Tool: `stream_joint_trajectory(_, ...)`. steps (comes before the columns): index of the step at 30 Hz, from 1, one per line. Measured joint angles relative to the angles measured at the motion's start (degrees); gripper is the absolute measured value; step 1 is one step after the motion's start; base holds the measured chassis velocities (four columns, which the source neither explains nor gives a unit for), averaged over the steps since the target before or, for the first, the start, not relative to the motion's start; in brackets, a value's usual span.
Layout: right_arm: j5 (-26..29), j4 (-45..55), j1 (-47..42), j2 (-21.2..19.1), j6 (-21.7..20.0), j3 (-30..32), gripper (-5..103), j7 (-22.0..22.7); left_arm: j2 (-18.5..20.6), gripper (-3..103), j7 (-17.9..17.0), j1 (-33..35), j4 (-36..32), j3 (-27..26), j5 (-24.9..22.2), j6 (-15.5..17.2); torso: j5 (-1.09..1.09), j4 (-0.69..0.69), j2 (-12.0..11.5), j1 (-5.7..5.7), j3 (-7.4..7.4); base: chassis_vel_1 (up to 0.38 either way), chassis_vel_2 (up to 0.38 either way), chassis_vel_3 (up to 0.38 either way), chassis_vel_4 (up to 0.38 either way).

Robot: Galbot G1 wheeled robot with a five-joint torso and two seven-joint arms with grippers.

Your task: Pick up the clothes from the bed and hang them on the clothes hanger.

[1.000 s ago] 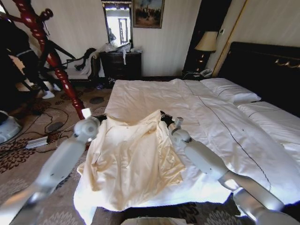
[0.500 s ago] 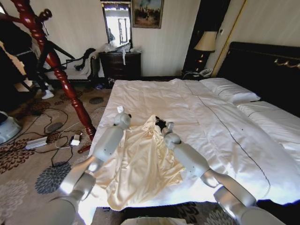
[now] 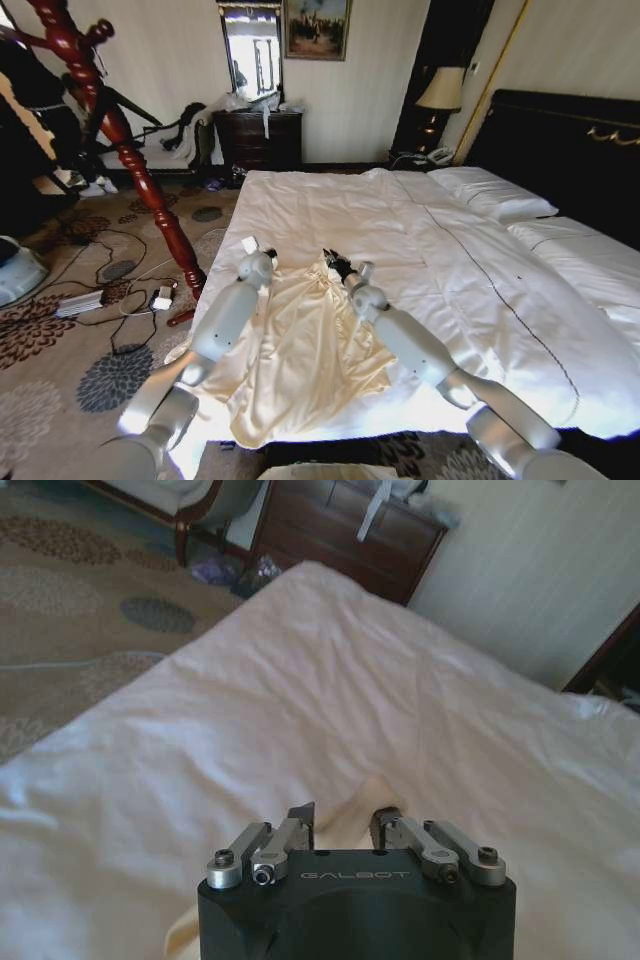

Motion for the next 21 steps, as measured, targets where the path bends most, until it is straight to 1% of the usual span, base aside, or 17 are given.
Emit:
stream_joint_trajectory(1,2.6,1.8,-0.8,-1.5,0.6,1.2,50,-0.3,1.0,39,-0.1,-0.2,-1.1,-0.1,-0.5,-0.3,0.0,-0.02,0.0,0.0,0.0,0.0,0.0,0.0,0.0)
stream_joint_trajectory(2,4.5,3.5,-1.7,-2.9,0.9,2.2,50,-0.1,2.0,44,-0.1,-0.2,-2.1,-0.2,-1.0,-0.4,-0.01,-0.02,0.0,0.0,0.0,0.0,0.0,0.0,0.0)
stream_joint_trajectory(4,5.1,4.5,-2.3,-3.7,1.0,2.8,50,0.2,2.7,44,-0.1,-0.1,-2.7,-0.2,-1.3,-0.4,0.0,-0.01,0.0,0.0,0.0,0.0,0.0,0.0,0.0)
stream_joint_trajectory(5,5.5,5.3,-2.9,-4.4,1.0,3.4,61,0.5,3.2,50,-0.1,0.1,-3.2,-0.2,-1.5,-0.4,0.0,0.0,0.0,0.0,0.0,0.0,0.0,0.0,0.0)
stream_joint_trajectory(7,4.9,9.7,-6.2,-7.4,1.1,6.0,73,3.0,5.3,60,-0.2,1.6,-5.0,-0.5,-1.8,0.0,-0.01,0.0,0.0,0.0,0.0,0.0,0.0,0.0,0.0)
stream_joint_trajectory(9,4.2,11.8,-7.8,-8.3,1.4,7.1,78,4.1,6.2,66,-0.2,2.3,-5.9,-0.8,-2.2,0.4,-0.01,0.01,0.0,0.0,0.0,0.0,0.0,0.0,0.0)
stream_joint_trajectory(10,3.8,13.1,-8.9,-9.0,1.7,7.8,78,4.5,6.7,66,-0.1,2.8,-6.7,-1.1,-2.6,0.7,0.0,0.0,0.0,0.0,0.0,0.0,0.0,0.0,0.0)
stream_joint_trajectory(11,3.6,13.8,-9.5,-9.5,1.8,8.2,78,4.7,7.1,72,-0.1,3.1,-7.2,-1.3,-3.0,0.9,-0.01,0.0,0.0,0.0,0.0,0.0,0.0,0.0,0.0)
stream_joint_trajectory(12,2.6,18.3,-13.7,-11.4,2.8,10.7,88,5.1,9.4,76,-0.1,4.8,-10.8,-2.4,-8.0,2.3,-0.01,0.0,0.0,0.0,0.0,0.0,0.0,0.0,0.0)
stream_joint_trajectory(13,2.1,20.0,-15.5,-12.1,3.3,11.7,94,5.2,10.5,82,-0.7,5.6,-12.8,-3.0,-11.4,3.7,0.0,0.0,0.0,-0.01,-0.01,0.0,0.0,0.0,0.0)
stream_joint_trajectory(14,2.1,20.0,-15.5,-12.1,3.3,11.7,94,5.2,10.5,82,-0.7,5.6,-12.8,-3.0,-11.4,3.7,0.0,0.0,0.0,-0.01,-0.01,0.0,0.0,0.0,0.0)
stream_joint_trajectory(15,1.5,21.3,-17.0,-12.7,3.7,12.6,97,5.1,11.3,88,-1.9,6.2,-14.5,-3.2,-15.0,5.8,-0.01,0.02,0.0,-0.02,-0.01,0.0,0.0,0.0,0.0)
stream_joint_trajectory(16,1.0,22.3,-18.0,-13.0,3.9,13.1,97,5.1,11.8,88,-3.4,6.5,-15.5,-3.3,-18.3,8.2,0.0,0.01,0.0,-0.02,-0.01,0.0,0.0,0.0,0.0)
stream_joint_trajectory(17,0.4,23.5,-18.7,-13.1,4.0,13.5,99,5.1,12.0,97,-7.4,6.9,-16.5,-3.3,-23.3,11.8,0.0,-0.01,0.0,-0.02,-0.01,0.0,0.0,0.0,0.0)
stream_joint_trajectory(18,0.4,23.5,-18.7,-13.1,4.0,13.5,99,5.1,12.0,97,-7.4,6.9,-16.5,-3.3,-23.3,11.8,0.0,-0.01,0.0,-0.02,-0.01,0.0,0.0,0.0,0.0)
stream_joint_trajectory(20,-0.2,24.5,-18.7,-12.7,4.1,13.2,100,5.1,10.7,99,-13.9,7.1,-15.9,-3.8,-27.7,15.2,0.0,0.0,0.0,-0.01,-0.01,0.0,0.0,0.0,0.0)
stream_joint_trajectory(21,-0.4,24.7,-18.1,-12.3,4.1,12.4,100,5.2,8.8,100,-15.5,7.4,-14.4,-5.2,-27.5,15.8,0.01,0.0,0.0,-0.01,0.0,0.0,0.0,0.0,0.0)
